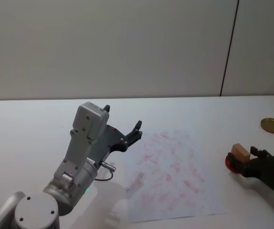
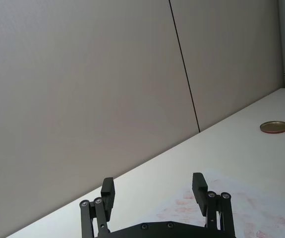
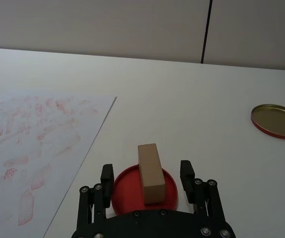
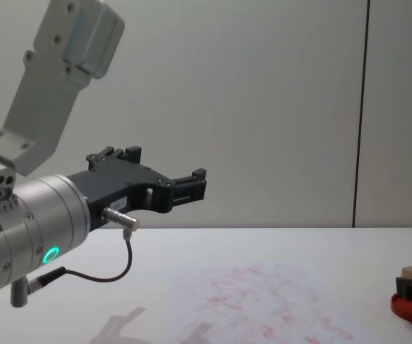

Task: Use the one hand to pick up the stamp and affix it onto the A4 paper.

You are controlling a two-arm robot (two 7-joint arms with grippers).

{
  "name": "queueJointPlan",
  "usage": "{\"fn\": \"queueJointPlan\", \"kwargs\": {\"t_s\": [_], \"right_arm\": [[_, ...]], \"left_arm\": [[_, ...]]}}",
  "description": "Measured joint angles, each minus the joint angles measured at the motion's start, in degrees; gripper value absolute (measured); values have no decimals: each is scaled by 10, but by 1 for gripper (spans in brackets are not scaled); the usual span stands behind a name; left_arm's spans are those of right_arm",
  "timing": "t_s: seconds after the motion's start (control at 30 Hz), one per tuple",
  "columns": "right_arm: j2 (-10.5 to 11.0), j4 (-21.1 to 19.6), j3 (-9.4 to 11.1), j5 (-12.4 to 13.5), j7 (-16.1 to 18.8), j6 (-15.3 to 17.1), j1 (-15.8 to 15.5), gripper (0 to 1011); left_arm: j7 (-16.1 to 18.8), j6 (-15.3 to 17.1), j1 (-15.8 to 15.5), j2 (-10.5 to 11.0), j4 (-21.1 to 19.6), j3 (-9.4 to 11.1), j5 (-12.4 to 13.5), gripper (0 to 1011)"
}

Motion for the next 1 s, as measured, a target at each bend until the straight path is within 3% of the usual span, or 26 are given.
{"fn": "queueJointPlan", "kwargs": {"t_s": [0.17, 0.23, 0.37, 0.4, 0.63, 1.0], "right_arm": [[-4, 8, -2, -2, 2, -1, 6, 726], [-5, 11, -3, -2, 3, -3, 8, 620], [-7, 15, -4, -3, 3, -5, 11, 531], [-8, 17, -5, -4, 3, -5, 12, 457], [-11, 23, -6, -6, 3, -8, 17, 247], [-12, 22, -7, -9, 3, -20, 20, 220]], "left_arm": [[0, 0, 0, 0, 0, 0, 0, 993], [0, 0, 0, 0, 0, 0, 0, 993], [0, 0, 0, 0, 0, 0, 0, 993], [0, 0, 0, 0, 0, 0, 0, 993], [0, 0, 0, 0, 0, 0, 0, 993], [0, 0, 0, 0, 0, 0, 0, 993]]}}
